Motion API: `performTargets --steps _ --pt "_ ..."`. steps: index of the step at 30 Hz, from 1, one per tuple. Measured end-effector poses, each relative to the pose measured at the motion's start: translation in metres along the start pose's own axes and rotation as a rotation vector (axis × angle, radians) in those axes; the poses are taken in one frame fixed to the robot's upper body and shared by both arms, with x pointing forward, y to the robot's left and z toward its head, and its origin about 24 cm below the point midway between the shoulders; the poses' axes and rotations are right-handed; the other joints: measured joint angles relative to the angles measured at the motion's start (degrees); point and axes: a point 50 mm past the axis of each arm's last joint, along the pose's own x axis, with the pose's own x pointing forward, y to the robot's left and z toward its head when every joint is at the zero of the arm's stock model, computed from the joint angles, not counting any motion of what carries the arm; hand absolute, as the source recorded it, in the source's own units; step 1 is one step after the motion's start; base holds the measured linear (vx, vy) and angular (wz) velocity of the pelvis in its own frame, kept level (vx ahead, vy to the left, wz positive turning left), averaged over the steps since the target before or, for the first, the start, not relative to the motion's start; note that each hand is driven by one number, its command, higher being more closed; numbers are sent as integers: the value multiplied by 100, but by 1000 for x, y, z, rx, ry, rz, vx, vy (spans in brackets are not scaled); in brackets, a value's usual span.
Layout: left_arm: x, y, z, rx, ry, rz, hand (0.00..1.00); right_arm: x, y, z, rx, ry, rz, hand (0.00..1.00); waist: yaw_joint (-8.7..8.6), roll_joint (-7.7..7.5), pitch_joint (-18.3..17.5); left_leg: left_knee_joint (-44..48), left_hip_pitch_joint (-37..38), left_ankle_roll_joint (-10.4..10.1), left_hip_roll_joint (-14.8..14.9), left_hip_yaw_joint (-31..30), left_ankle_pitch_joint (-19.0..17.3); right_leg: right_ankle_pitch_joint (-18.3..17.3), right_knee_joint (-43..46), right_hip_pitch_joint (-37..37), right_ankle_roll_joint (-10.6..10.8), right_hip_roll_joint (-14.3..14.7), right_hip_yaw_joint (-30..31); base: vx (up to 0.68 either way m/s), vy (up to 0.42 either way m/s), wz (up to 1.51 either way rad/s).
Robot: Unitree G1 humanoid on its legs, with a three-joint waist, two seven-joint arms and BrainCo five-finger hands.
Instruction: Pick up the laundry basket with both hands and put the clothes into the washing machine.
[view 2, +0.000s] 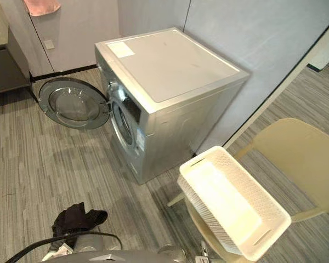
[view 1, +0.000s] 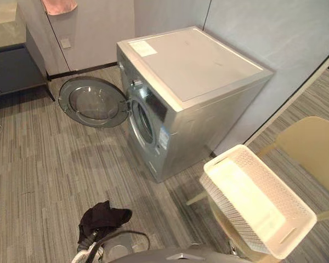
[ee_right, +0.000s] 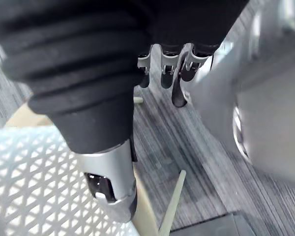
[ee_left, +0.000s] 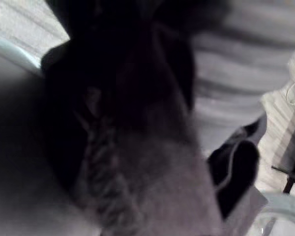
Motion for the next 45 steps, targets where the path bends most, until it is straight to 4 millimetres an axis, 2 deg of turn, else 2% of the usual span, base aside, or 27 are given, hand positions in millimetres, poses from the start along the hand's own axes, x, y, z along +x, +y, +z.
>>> performTargets --steps 1,2,3,4,5,7,8,9,10,11,14,16,17,18,19,21,24,25,27,30,31,34,38,39,40,42,45 --pt "-1 2 -4 4 15 8 100 0 -8 6 -4 -15 -18 0 -11 92 -52 -91 48 -132 -1 46 -25 -34 -24 73 76 -75 30 219 700 19" --pt "-1 9 -4 22 27 25 100 -1 -18 2 21 0 -58 0 -11 -3 -94 204 -12 -1014 -223 259 -134 -46 -158 186 182 -379 241 302 644 21" --pt "0 16 7 44 2 41 100 -6 -33 -22 62 78 -122 0 -98 -298 -316 440 -215 -922 -596 329 -320 195 -250 204 198 -465 416 365 679 30" --pt "2 15 11 81 5 33 100 -10 -37 -38 88 121 -140 0 -104 -283 -357 615 -347 -843 -743 273 -459 955 -258 156 190 -527 334 290 506 29" --pt "3 11 10 102 14 21 100 -9 -36 -34 98 104 -134 0 -69 -258 -357 645 -356 -805 -802 275 -482 1304 -206 101 92 -540 397 221 501 22" --pt "5 0 11 182 22 -26 100 -8 -31 -34 100 102 -111 0 -93 -234 -363 433 -117 -451 -1042 491 -510 2558 126 -254 -599 -741 447 199 520 -3" --pt "4 -2 8 254 34 -47 100 -7 -26 -32 74 100 -87 0 -106 -168 -381 157 70 -264 -1081 671 -429 2796 694 -644 -1165 -801 424 192 374 -20" --pt "5 -2 9 288 35 -53 100 -7 -24 -32 59 100 -75 0 -102 -152 -386 -1 187 -196 -1106 766 -386 2584 1199 -899 -1352 -782 378 192 297 -40" --pt "5 -1 12 348 36 -59 100 -6 -18 -31 18 99 -47 0 -95 -145 -377 -384 519 -91 -1193 920 -281 1914 2033 -1309 -1434 -626 218 187 227 -50" --pt "5 2 12 389 47 -55 100 -6 -15 -30 -23 97 -21 0 -132 -100 -353 -787 907 -22 -1227 1080 -175 1172 2481 -1445 -1209 -225 76 184 210 -53" --pt "5 0 9 430 61 -70 100 -5 -4 -25 -73 83 44 0 -220 19 -293 -1584 1658 67 -1249 1431 4 182 2362 -1491 -1200 919 -438 201 94 -50" --pt "6 -6 1 435 89 -80 100 -4 0 -22 -69 70 63 0 -270 92 -255 -1968 2036 21 -1248 1689 40 5 1329 -1494 -1146 1495 -753 175 -20 -54" --pt "6 -15 -4 407 98 -96 100 -4 -1 -20 -38 61 57 0 -280 129 -206 -2114 2193 -25 -1239 1763 7 266 661 -1427 -1408 1620 -925 214 -60 -26" --pt "6 -20 -6 402 104 -107 100 -4 -2 -16 -13 49 51 0 -291 98 -213 -2199 2268 -54 -1215 1757 -1 308 453 -1275 -1392 1666 -1067 307 -71 0" --pt "5 -35 -15 394 124 -149 100 -4 -8 -13 43 31 25 0 -326 325 -202 -2461 2406 -80 -1171 1806 177 413 229 -1114 -1322 1773 -1197 231 -33 19" --pt "5 -62 -22 368 130 -221 100 -3 -12 -6 127 4 1 0 -383 452 -102 -2788 2601 -202 -1142 1773 284 336 197 -1007 -1467 1827 -1278 264 -70 21" --pt "2 -73 -23 324 116 -250 100 -4 -14 -9 159 5 -6 0 -382 393 -56 -2463 2759 -272 -1077 1884 260 292 14 -615 -1476 1881 -1317 173 -36 7" --pt "1 -76 -21 302 91 -266 100 -5 -14 -13 169 12 -7 0 -386 281 -109 -1482 2416 -331 -1039 1953 50 185 -128 -445 -1466 1858 -1274 119 -16 2" --pt "-1 -83 -18 243 62 -289 100 -5 -8 -12 126 13 17 0 -376 343 -100 545 1607 -386 -716 1878 -103 25 -128 -255 -1422 1907 -1235 116 17 -11" --pt "-3 -82 -15 182 39 -282 100 -4 3 -2 41 -16 75 0 -128 568 -43 2813 808 -335 -449 1338 768 -180 77 67 -1578 2091 -748 179 141 -77" --pt "-2 -74 -14 177 38 -259 100 -3 14 -1 -8 -14 108 0 -80 610 -63 3206 631 -217 -525 1196 464 -241 164 110 -1573 2057 -411 271 292 -152" --pt "2 -51 -6 189 31 -195 100 -3 47 -7 -49 4 191 0 -9 463 -18 2042 378 -95 -557 935 -201 -150 139 118 -1339 1813 570 228 316 -163" --pt "0 -32 -14 130 62 -122 100 -5 64 -7 -110 -10 269 0 117 447 -137 -579 667 -45 -707 -877 -31 -446 288 -202 -791 1459 1851 232 499 -156" --pt "-1 -29 -22 129 89 -103 100 -4 53 -1 -112 -23 241 0 86 582 -235 -849 772 -171 -689 -1037 203 -589 351 -165 -518 1349 2036 332 726 -102" --pt "-2 -27 -26 128 105 -94 100 -3 47 1 -115 -27 221 0 72 668 -327 -791 826 -1004 -689 -945 -40 -635 380 -122 -333 1267 2109 289 632 -85" --pt "1 -12 -13 151 79 -53 100 -5 16 -17 -144 34 133 0 13 192 -650 -479 759 -690 -1185 -458 -322 -115 230 -128 -346 742 2268 261 457 -51" --pt "3 -21 -8 173 69 -81 100 -6 -5 -19 -100 29 65 0 47 125 -700 -426 865 -432 -1333 -97 -458 815 30 -242 -264 561 2445 193 400 -48"
